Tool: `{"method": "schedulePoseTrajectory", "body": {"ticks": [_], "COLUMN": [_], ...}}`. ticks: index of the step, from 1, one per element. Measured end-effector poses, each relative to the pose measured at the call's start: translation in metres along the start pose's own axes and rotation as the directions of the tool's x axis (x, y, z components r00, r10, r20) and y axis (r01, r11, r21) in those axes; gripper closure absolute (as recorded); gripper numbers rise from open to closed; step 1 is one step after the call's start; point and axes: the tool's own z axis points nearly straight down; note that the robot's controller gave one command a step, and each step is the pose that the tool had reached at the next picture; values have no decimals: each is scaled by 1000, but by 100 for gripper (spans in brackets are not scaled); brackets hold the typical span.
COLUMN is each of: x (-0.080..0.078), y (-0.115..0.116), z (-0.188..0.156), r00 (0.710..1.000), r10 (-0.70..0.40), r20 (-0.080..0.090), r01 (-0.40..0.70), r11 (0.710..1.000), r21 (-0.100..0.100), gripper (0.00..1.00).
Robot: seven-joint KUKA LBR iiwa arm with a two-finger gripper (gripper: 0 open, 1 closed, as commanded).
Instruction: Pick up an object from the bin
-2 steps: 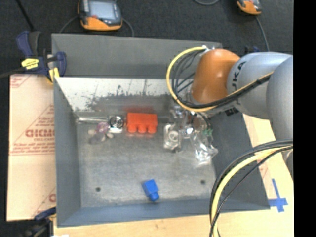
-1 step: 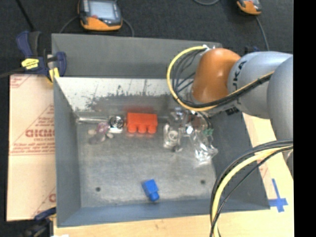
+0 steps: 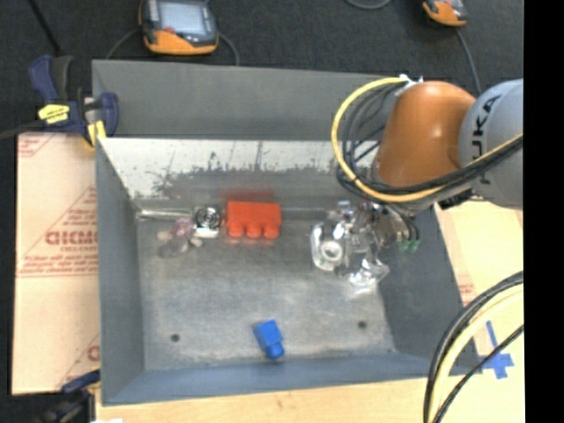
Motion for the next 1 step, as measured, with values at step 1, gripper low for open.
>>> {"method": "schedulePoseTrajectory", "body": {"ticks": [1], "x": [-42], "y": [7], "z": [-60], "r00": [999], "r10": [38], "r20": [5], "r01": [-38], "r11": [999], "r21": [-2], "gripper": [100]}}
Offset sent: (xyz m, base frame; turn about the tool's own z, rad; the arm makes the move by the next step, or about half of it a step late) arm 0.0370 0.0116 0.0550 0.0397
